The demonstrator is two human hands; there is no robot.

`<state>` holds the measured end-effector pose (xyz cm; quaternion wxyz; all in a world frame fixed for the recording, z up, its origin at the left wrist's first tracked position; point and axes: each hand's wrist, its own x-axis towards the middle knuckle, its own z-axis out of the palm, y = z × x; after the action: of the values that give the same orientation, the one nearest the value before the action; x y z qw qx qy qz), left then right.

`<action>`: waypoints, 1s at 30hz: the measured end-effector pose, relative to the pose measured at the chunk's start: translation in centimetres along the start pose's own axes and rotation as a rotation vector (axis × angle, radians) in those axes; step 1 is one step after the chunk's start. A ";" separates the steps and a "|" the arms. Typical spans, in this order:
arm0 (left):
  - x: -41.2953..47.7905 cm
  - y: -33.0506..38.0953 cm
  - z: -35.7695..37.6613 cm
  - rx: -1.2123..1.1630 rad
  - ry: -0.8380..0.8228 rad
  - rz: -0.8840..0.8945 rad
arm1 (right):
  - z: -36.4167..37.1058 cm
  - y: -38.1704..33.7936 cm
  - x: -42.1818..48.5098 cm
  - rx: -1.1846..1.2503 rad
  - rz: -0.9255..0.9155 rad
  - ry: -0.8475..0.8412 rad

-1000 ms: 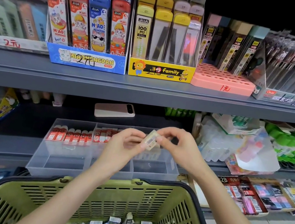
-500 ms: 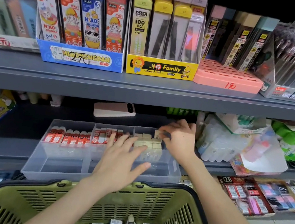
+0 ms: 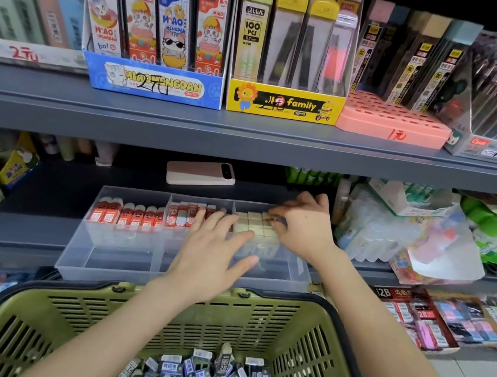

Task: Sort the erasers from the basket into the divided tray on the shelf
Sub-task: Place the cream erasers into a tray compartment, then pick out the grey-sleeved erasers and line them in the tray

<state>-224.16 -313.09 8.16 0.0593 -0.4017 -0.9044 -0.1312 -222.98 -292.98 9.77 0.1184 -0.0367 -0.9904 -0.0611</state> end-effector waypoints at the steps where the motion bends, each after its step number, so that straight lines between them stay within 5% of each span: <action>1: -0.2 0.0 -0.4 -0.009 0.016 0.002 | -0.4 -0.2 -0.4 0.010 -0.002 0.012; 11: -10.5 -4.7 -4.2 0.013 0.140 -0.067 | -4.6 -5.0 -10.2 0.347 -0.062 0.362; 14: -14.4 -6.8 -4.4 0.069 0.146 -0.109 | -2.9 -7.4 -13.5 0.529 -0.053 0.201; 18: -18.7 -8.8 -4.6 0.112 0.166 -0.175 | 2.2 -9.8 -16.4 0.611 0.056 -0.344; 22: -21.7 -10.1 -5.1 0.132 0.175 -0.215 | 6.7 -13.1 -19.1 0.610 0.007 -0.608; 25: -23.2 -10.1 -5.1 0.121 0.130 -0.240 | 9.2 -16.9 -20.6 0.568 -0.179 -0.688; 30: -24.1 -9.8 -4.6 0.068 0.024 -0.258 | 11.3 -22.2 -21.0 0.476 -0.523 -0.569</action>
<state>-215.27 -337.79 5.64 0.0662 -0.2780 -0.9518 -0.1117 -207.11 -314.71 -8.61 -0.1727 0.2277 -0.9461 0.1527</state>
